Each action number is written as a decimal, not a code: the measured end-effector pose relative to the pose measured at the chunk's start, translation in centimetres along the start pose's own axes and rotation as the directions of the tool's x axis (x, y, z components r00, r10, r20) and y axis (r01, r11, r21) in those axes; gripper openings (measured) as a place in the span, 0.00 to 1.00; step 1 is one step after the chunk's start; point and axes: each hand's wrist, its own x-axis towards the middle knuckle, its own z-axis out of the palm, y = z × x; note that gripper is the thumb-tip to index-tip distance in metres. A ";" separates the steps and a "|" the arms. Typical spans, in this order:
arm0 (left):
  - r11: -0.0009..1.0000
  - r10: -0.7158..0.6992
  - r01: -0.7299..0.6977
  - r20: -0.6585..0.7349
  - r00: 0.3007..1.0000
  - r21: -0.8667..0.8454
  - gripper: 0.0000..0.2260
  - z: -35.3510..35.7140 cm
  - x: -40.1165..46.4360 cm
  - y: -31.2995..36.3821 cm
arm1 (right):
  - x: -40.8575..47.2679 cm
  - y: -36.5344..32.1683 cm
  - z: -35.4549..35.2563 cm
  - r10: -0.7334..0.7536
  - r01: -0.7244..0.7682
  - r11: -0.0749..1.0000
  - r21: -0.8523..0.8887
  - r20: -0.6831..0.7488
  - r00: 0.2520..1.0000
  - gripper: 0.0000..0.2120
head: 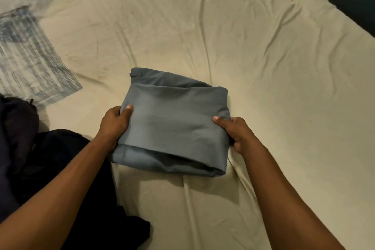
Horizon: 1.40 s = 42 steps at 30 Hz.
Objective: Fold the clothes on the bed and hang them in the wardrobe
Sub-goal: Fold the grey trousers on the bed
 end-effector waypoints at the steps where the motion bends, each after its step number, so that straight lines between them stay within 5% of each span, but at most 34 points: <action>1: 1.000 0.009 -0.009 0.015 1.000 0.027 0.22 0.3 -0.6 -0.4 | -0.4 0.8 -0.6 0.012 -0.012 1.000 -0.017 0.003 1.000 0.16; 7: 0.916 0.072 -0.037 -0.073 0.995 0.401 0.21 2.0 -2.9 -1.7 | -1.9 5.1 -1.0 -0.104 0.031 0.928 -0.370 -0.181 0.978 0.27; 14: 0.865 0.058 0.019 -0.136 0.989 0.502 0.22 2.8 -4.8 -2.0 | -3.4 5.7 -0.1 -0.227 0.109 0.840 -0.531 -0.162 0.960 0.24; 20: 0.874 0.117 -0.047 -0.116 0.986 0.483 0.19 3.0 -5.6 -1.2 | -4.6 6.1 -1.0 -0.295 0.185 0.883 -0.431 -0.205 0.933 0.17; 30: 0.825 0.439 -0.410 0.014 0.898 0.388 0.17 6.2 -11.3 5.1 | -10.1 7.8 -10.0 -0.402 0.327 0.908 -0.262 -0.328 0.855 0.10; 42: 0.642 0.657 -0.724 0.305 0.690 0.253 0.14 25.8 -18.2 22.7 | -15.1 9.2 -30.1 -0.321 0.344 0.929 -0.136 -0.756 0.570 0.14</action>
